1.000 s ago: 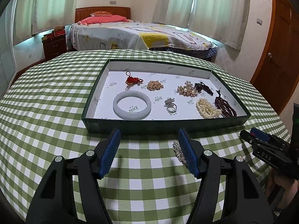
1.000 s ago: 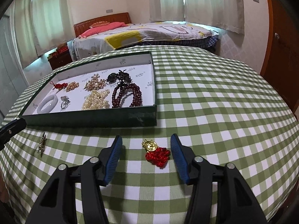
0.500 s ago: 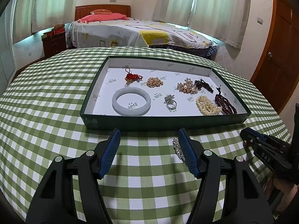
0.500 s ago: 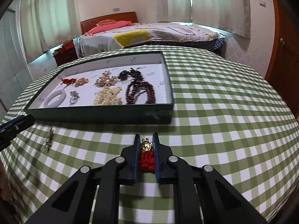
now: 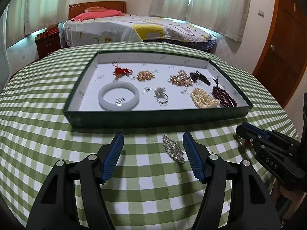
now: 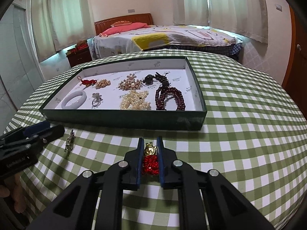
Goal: Organize jewelry
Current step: 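Grasp the gold pendant with red tassel with the right tool while the left tool grasps the rhinestone brooch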
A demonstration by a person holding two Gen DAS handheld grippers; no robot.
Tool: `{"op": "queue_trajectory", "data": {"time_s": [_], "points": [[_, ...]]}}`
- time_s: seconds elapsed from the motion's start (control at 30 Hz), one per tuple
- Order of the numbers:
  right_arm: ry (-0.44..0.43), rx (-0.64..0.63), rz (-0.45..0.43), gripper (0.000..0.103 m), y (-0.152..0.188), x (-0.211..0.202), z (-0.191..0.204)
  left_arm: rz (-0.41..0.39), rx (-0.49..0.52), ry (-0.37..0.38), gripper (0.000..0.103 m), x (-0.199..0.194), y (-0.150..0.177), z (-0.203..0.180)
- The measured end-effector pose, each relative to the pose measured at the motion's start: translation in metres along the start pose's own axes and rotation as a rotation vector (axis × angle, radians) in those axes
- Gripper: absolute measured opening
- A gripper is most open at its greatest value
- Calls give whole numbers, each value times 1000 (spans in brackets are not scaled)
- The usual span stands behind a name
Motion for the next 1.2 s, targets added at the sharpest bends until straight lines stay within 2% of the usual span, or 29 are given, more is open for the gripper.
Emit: {"op": "queue_trajectory", "data": {"time_s": [0.3,0.57,0.9,0.97,1.2], "points": [[-18,5,14,14,3,5,3,44,3,22,60,15,7,-7],[-20,10,14,14,4,4,3,47,39,61,25,9,10,-13],[-31,21,20,14,5,6,4,72,41,87,24,13,14,-19],[-30,21,19,14,4,6,4,75,53,96,17,13,16,-23],[-31,22,19,14,4,6,4,68,52,112,13,10,14,-25]]}}
Point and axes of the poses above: each gripper's, at about its wrist camera, not at the fingertips, and x roughly the way its jaws point, z to its left, y to its underside, the point moved 9 cm from there along x, roughly the way its jaws point, and after that the axes turned 6 degrees about -x, right-handed, at the moved point
